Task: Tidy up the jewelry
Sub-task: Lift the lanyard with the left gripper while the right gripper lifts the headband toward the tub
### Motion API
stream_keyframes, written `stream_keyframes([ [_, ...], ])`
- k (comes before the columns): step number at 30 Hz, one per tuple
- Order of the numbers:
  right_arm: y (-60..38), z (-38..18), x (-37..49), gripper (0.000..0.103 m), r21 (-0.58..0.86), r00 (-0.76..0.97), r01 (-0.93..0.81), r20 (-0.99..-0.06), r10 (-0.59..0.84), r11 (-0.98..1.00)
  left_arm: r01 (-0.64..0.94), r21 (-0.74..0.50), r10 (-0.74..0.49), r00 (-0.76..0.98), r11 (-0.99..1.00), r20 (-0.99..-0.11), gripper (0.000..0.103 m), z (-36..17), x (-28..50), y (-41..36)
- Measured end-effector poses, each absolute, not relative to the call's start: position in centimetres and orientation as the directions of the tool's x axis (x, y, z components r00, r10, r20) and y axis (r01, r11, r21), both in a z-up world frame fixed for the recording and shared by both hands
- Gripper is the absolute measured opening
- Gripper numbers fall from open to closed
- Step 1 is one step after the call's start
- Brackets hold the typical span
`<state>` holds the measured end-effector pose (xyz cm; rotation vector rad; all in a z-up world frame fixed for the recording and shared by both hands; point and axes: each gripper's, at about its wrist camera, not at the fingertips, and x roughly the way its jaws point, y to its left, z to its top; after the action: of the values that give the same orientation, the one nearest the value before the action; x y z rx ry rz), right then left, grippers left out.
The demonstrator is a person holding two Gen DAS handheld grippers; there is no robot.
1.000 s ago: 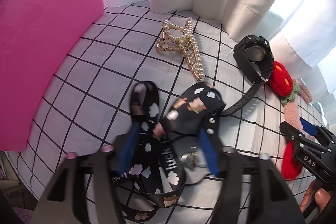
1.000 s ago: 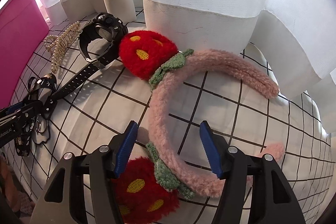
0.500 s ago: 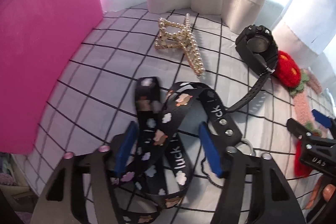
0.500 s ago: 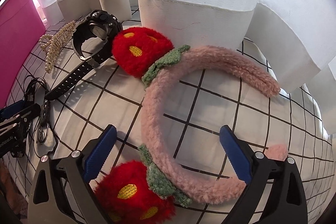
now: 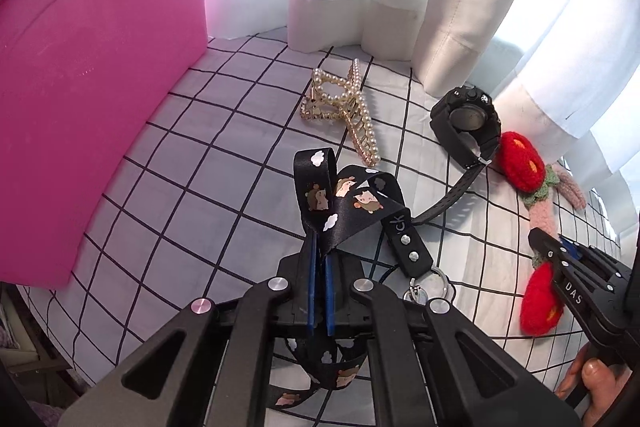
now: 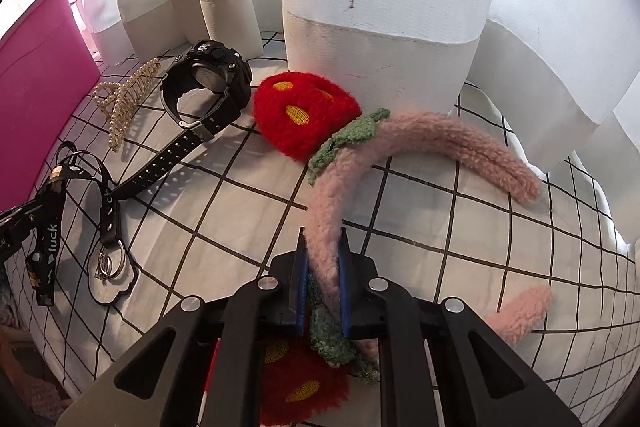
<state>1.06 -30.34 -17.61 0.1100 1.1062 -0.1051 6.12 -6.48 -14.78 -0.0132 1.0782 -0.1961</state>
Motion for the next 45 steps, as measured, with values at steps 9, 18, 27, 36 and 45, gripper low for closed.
stream_keyframes([
  [9, -30.1, -14.8, -1.7, 0.012, 0.111, 0.522, 0.15, -0.853, 0.016, 0.982, 0.175, -0.141, -0.214, 0.527, 0.974, -0.822, 0.004, -10.0, 5.4, -5.9],
  [18, -28.9, -10.0, -3.9, 0.012, 0.162, 0.609, 0.147, -0.792, 0.04, 0.976, 0.222, -0.175, -0.275, 0.588, 0.959, -0.76, 0.004, -4.3, 4.9, -5.4],
  [27, -26.8, -3.2, -3.8, 0.012, 0.18, 0.703, 0.098, -0.709, 0.059, 0.979, 0.25, -0.177, -0.302, 0.659, 0.952, -0.689, 0.004, 1.9, 5.4, -3.7],
  [36, -21.5, 3.6, -0.9, 0.012, 0.169, 0.771, -0.012, -0.626, 0.117, 0.985, 0.22, -0.165, -0.275, 0.73, 0.961, -0.626, 0.004, 7.4, 6.7, 0.5],
  [45, -11.7, 8.7, 4.2, 0.012, 0.151, 0.794, -0.207, -0.551, 0.256, 0.967, 0.126, -0.152, -0.19, 0.805, 0.98, -0.561, 0.004, 12.1, 8.3, 9.0],
])
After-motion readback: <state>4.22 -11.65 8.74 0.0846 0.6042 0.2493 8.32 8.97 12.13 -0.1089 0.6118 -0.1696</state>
